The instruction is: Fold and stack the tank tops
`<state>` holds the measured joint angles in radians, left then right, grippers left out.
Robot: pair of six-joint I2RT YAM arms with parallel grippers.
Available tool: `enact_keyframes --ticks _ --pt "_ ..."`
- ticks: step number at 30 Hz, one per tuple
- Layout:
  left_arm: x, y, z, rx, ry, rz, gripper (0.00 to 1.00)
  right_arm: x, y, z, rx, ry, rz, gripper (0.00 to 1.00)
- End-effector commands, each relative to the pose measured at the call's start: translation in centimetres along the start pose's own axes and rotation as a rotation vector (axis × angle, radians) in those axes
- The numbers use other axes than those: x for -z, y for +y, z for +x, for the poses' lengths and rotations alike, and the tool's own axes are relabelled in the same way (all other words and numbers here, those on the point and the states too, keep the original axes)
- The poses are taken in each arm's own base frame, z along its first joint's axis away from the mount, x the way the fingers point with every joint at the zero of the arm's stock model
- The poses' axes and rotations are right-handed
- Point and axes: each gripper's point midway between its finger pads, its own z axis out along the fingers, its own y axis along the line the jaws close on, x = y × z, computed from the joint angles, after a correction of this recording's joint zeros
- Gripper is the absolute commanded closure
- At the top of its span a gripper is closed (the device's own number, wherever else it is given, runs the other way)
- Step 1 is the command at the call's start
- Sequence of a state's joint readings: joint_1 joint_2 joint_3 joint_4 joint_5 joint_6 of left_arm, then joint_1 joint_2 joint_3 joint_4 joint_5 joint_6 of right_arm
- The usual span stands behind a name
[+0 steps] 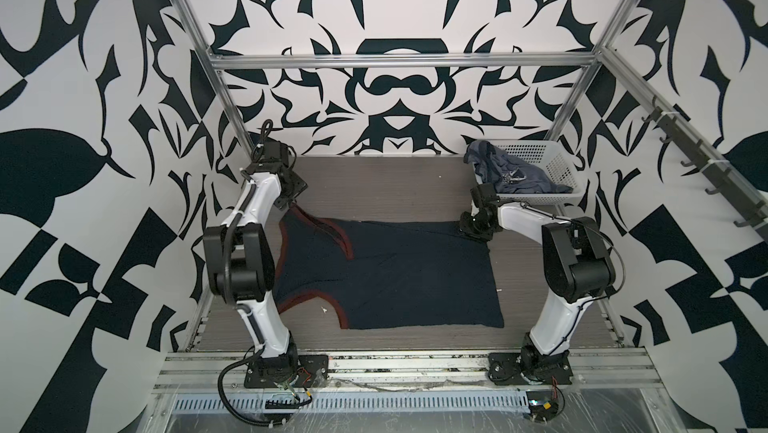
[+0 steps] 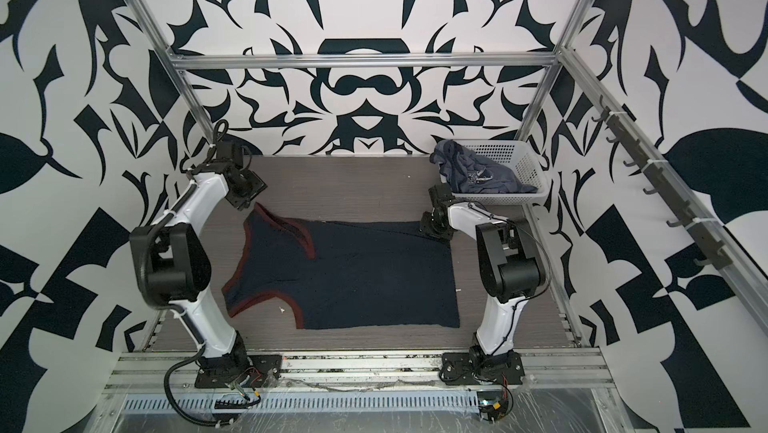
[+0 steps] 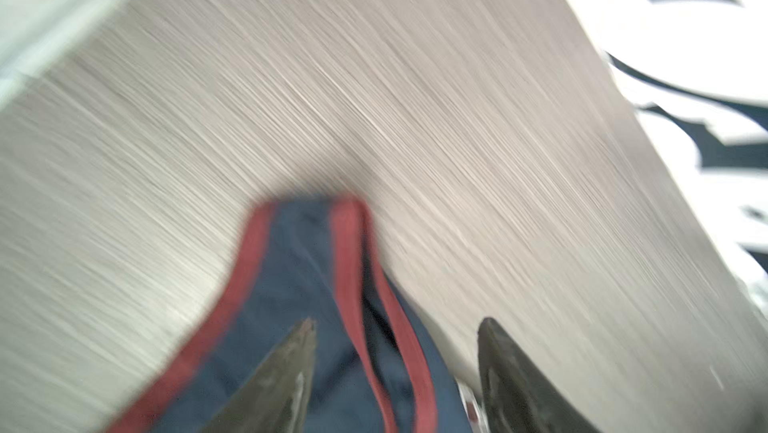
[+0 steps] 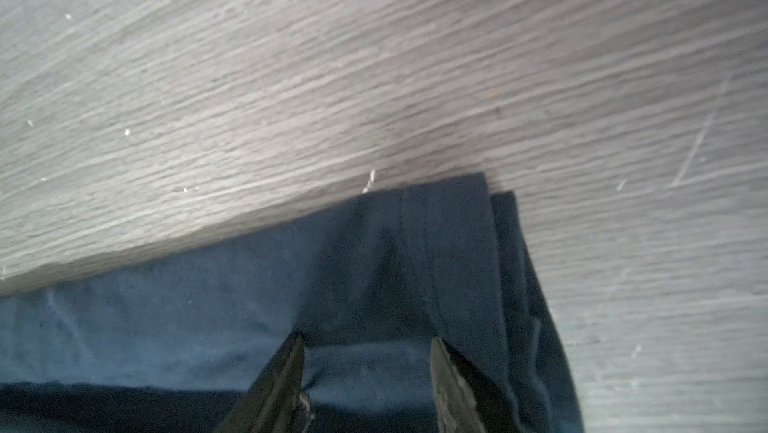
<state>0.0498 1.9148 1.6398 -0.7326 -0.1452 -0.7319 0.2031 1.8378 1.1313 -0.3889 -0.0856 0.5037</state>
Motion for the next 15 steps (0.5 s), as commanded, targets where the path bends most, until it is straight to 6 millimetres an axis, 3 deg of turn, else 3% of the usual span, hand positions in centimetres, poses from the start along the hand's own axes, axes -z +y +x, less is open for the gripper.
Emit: enact_keyframes --ticks 1,9,15 --pt "-2.1 3.2 1.5 -0.03 0.106 -0.203 0.33 0.3 -0.8 1.3 0.004 0.032 0.023 0.46" --pt "-6.1 2.5 1.2 -0.039 0.147 -0.237 0.4 -0.1 -0.6 1.5 0.0 0.039 0.005 0.46" --pt "-6.7 2.4 1.5 -0.043 0.157 -0.229 0.54 -0.2 -0.5 1.6 0.0 0.044 0.001 0.46"
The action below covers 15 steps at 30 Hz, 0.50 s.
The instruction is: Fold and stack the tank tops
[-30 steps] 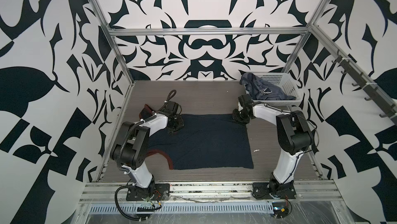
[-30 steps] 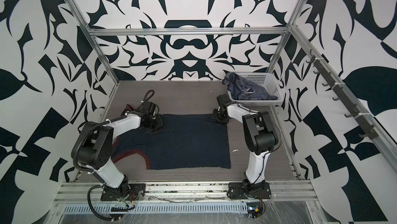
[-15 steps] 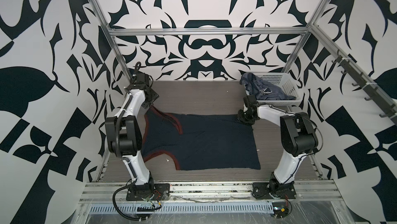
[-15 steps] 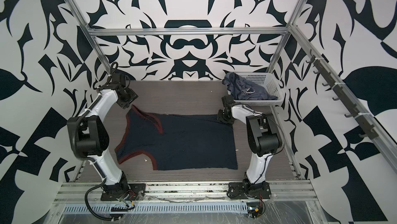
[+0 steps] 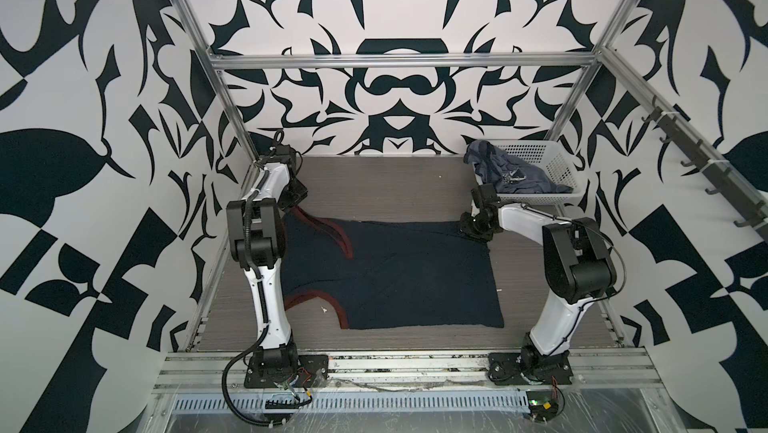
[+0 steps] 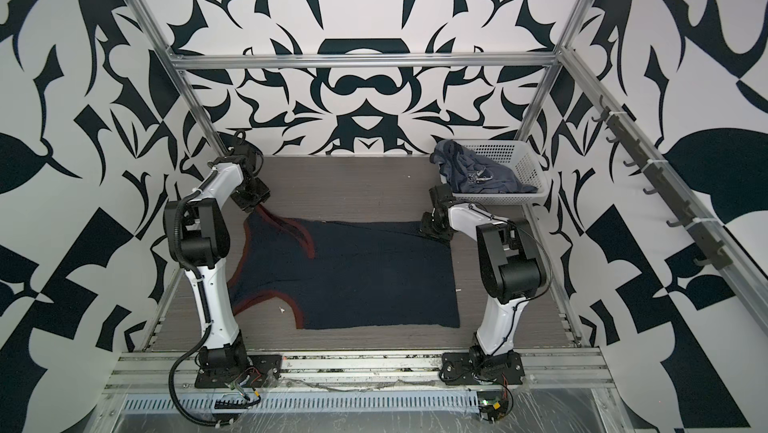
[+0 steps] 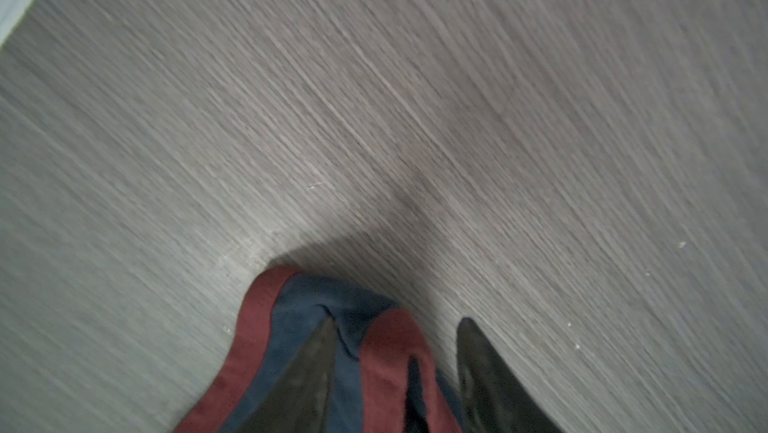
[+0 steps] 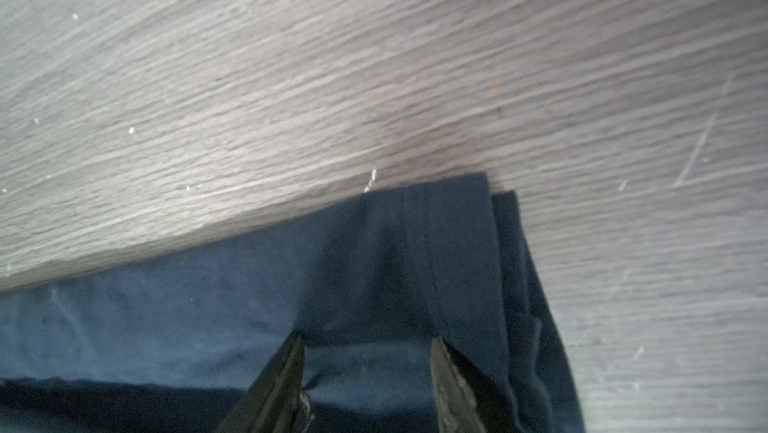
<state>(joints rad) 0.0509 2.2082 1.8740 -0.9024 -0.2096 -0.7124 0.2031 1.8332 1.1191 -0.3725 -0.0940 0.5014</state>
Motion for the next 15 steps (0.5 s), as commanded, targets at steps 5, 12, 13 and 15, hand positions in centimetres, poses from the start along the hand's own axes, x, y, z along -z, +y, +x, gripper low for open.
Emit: enact_keyframes --ticks 5,12,13,15 --pt "-0.04 0.58 0.85 -0.014 0.033 -0.027 0.61 -0.05 -0.66 1.5 -0.003 0.046 0.015 0.46" --pt "-0.75 0.46 0.78 -0.024 0.037 -0.037 0.65 0.15 -0.7 1.6 -0.003 0.045 0.016 0.46" --pt "-0.77 0.46 0.71 -0.024 0.037 -0.037 0.66 0.24 -0.75 1.58 -0.004 0.043 0.017 0.46" --pt "-0.78 0.39 0.7 -0.026 0.037 -0.035 0.68 0.37 -0.76 1.55 0.0 0.039 0.018 0.46"
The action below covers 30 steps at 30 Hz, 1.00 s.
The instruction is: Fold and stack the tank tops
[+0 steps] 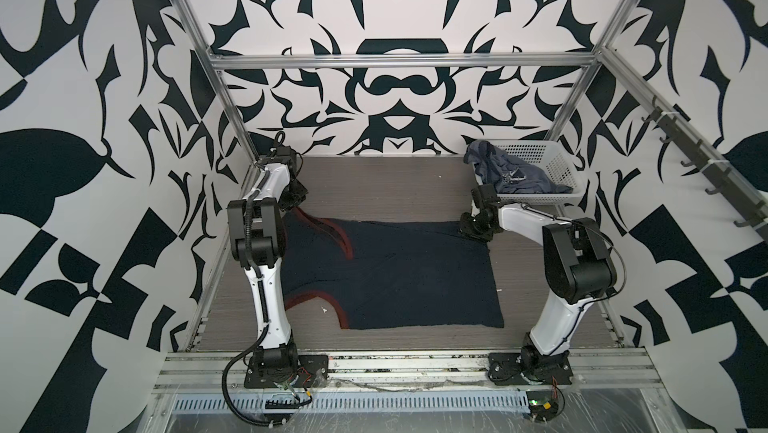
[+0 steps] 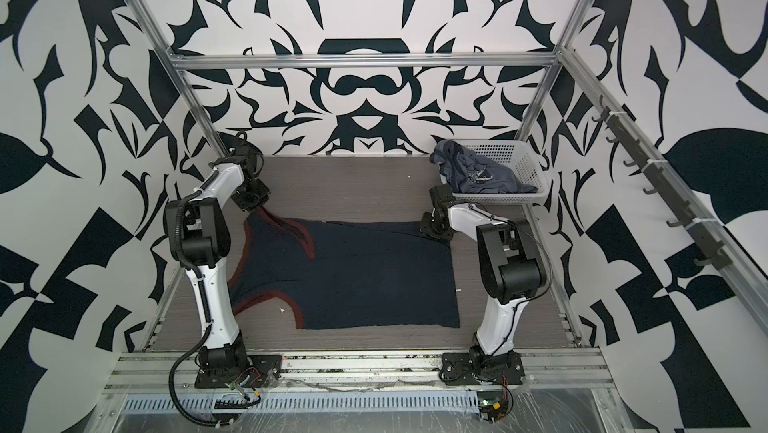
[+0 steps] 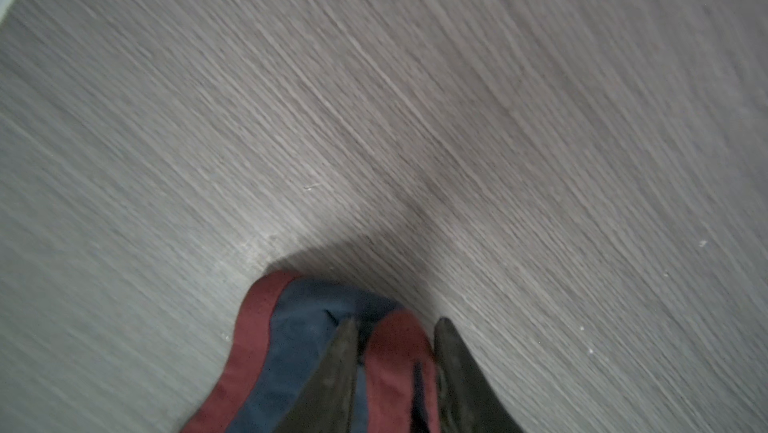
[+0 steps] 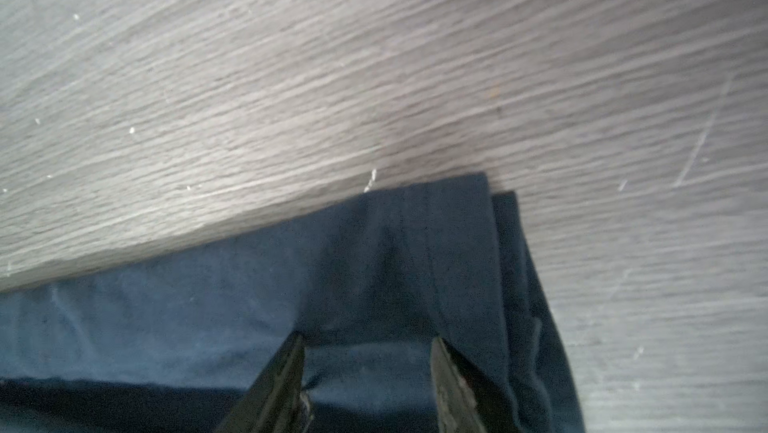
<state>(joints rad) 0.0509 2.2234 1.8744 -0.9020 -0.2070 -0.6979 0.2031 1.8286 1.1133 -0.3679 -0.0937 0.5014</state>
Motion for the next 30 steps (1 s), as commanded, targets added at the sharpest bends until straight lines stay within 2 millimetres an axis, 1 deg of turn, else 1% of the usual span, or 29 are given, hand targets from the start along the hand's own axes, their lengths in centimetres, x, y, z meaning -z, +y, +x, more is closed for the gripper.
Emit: enact_keyframes --ticks 1,2,5,8,12,15,17,19,21,22,25,28,30 --pt "0.0 0.3 0.4 -0.009 0.025 -0.024 0.7 0.4 -0.8 1.5 -0.001 0.042 0.021 0.46" --pt "0.0 0.3 0.4 -0.009 0.025 -0.021 0.73 0.4 -0.8 1.5 -0.001 0.04 0.021 0.46" --pt "0.7 0.1 0.3 -0.009 0.012 -0.004 0.84 0.4 -0.8 1.5 0.0 0.042 0.021 0.46" --pt "2.2 0.0 -0.1 -0.007 -0.028 0.032 0.93 0.3 -0.9 1.6 0.001 0.042 0.027 0.46" --pt "5.1 0.7 -0.3 0.014 -0.14 0.111 0.97 0.3 -1.2 1.6 0.003 0.04 0.043 0.46" --pt "6.4 1.7 0.4 0.029 -0.2 0.161 0.99 0.1 -1.4 1.5 -0.002 0.04 0.057 0.46" --pt "6.9 2.5 1.1 0.041 -0.218 0.179 0.99 -0.1 -1.6 1.6 -0.003 0.045 0.066 0.46" --pt "7.0 3.6 1.8 0.062 -0.235 0.198 1.0 -0.2 -1.7 1.7 -0.003 0.051 0.07 0.46" --pt "6.7 5.1 2.3 0.095 -0.246 0.185 1.0 -0.2 -1.7 1.7 -0.003 0.05 0.07 0.46" --pt "6.3 6.0 2.5 0.118 -0.248 0.177 1.0 -0.2 -1.7 1.7 -0.003 0.052 0.07 0.46" --pt "4.6 7.8 3.1 0.158 -0.219 0.171 0.99 0.0 -1.6 1.6 -0.001 0.047 0.069 0.46" --pt "3.4 9.0 3.4 0.182 -0.208 0.159 0.99 0.0 -1.8 1.6 -0.002 0.046 0.076 0.46" --pt "2.7 9.5 3.7 0.198 -0.205 0.162 0.99 -0.1 -2.0 1.7 -0.007 0.05 0.089 0.46"
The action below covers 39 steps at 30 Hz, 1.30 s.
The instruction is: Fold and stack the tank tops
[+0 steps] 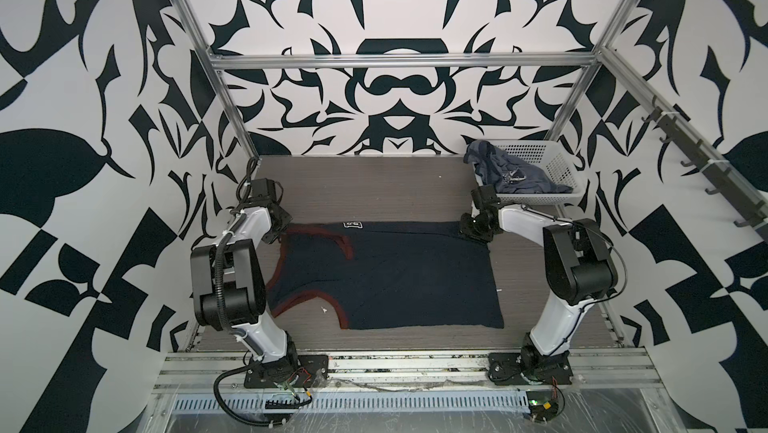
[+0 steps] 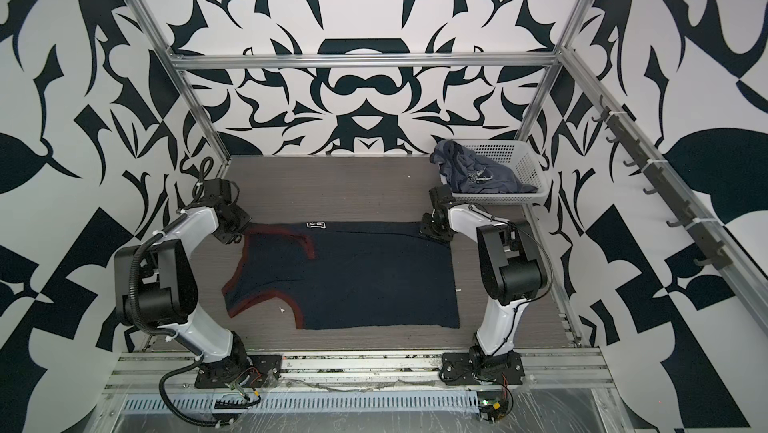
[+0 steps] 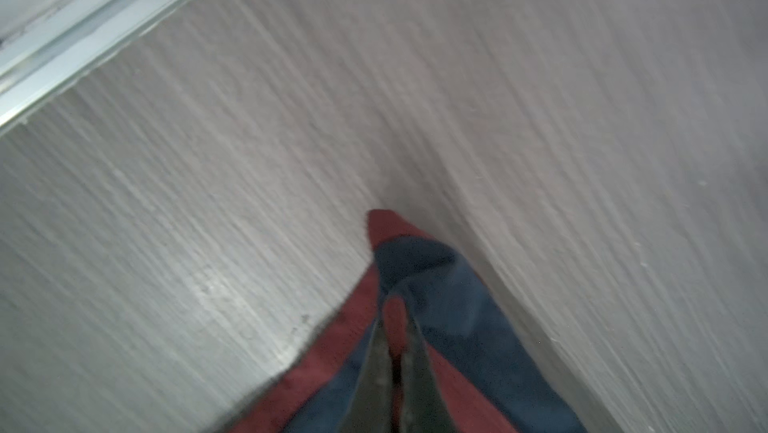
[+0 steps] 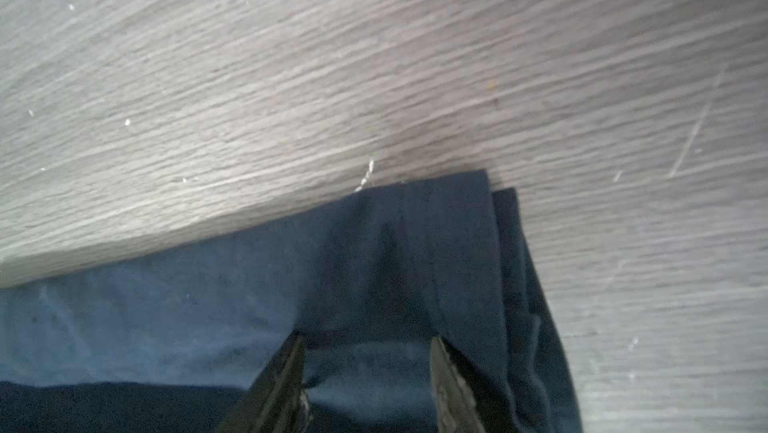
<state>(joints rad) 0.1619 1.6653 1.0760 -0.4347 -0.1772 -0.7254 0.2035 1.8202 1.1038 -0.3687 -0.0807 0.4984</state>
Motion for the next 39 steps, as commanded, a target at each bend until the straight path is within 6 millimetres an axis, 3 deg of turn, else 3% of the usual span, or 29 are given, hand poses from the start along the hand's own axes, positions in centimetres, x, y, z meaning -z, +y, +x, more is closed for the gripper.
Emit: enact_keyframes --ticks 1,8,11,15,21,24,28,32,39 --pt "-0.9 0.3 -0.6 0.046 -0.033 0.021 0.98 -0.2 -1.9 1.6 -0.012 0.056 0.085 0.46" --pt "-3.6 0.9 1.1 0.048 0.054 -0.013 0.79 0.0 -1.6 1.2 -0.006 0.047 0.076 0.46" --pt "-3.6 1.6 1.3 0.073 0.075 -0.054 0.76 1.1 -1.1 0.5 0.005 0.018 0.061 0.44" --pt "-2.3 3.2 1.2 0.17 0.06 -0.074 0.7 2.9 -0.7 -0.4 0.013 -0.023 0.053 0.41" --pt "1.3 3.0 -0.9 0.159 -0.024 -0.034 0.54 6.8 1.4 -0.9 0.1 -0.102 0.022 0.34" --pt "3.4 1.7 -1.1 0.125 -0.061 0.008 0.48 8.2 2.8 -0.4 0.154 -0.124 0.008 0.33" --pt "4.6 -1.5 1.1 0.018 -0.031 0.045 0.45 8.2 4.8 1.4 0.217 -0.106 -0.017 0.33" --pt "2.7 -4.4 4.6 -0.072 0.062 0.071 0.44 6.4 5.8 3.5 0.235 -0.038 -0.043 0.34" --pt "-3.2 -4.9 6.6 -0.119 0.157 0.023 0.46 2.7 5.0 4.6 0.233 0.049 -0.011 0.34"
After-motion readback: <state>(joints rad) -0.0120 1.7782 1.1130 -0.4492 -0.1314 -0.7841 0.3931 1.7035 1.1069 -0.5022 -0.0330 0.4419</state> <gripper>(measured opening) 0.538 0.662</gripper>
